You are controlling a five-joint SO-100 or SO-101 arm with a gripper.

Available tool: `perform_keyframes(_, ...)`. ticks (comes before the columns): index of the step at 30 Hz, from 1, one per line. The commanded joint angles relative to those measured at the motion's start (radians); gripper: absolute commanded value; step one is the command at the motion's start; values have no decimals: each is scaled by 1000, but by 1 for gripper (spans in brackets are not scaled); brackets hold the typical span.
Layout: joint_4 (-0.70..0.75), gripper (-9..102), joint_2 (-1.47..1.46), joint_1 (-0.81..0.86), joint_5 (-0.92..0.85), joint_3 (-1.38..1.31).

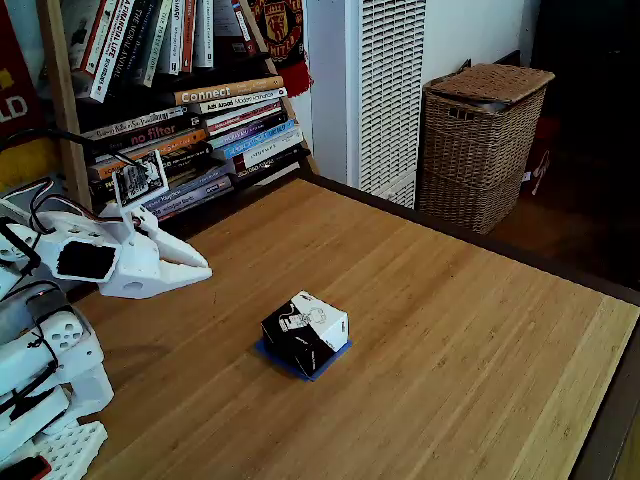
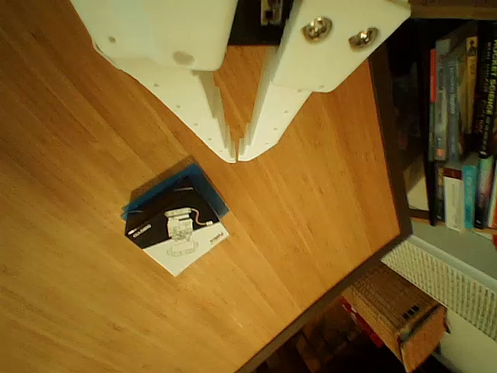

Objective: Push the box on top of the target

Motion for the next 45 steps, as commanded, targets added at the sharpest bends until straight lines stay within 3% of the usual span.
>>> perform_keyframes(1,20,0,20,5,-31,-3)
perform_keyframes(16,120,4,20,8,-43,0)
perform_keyframes(45,120,5,20,8,-40,0)
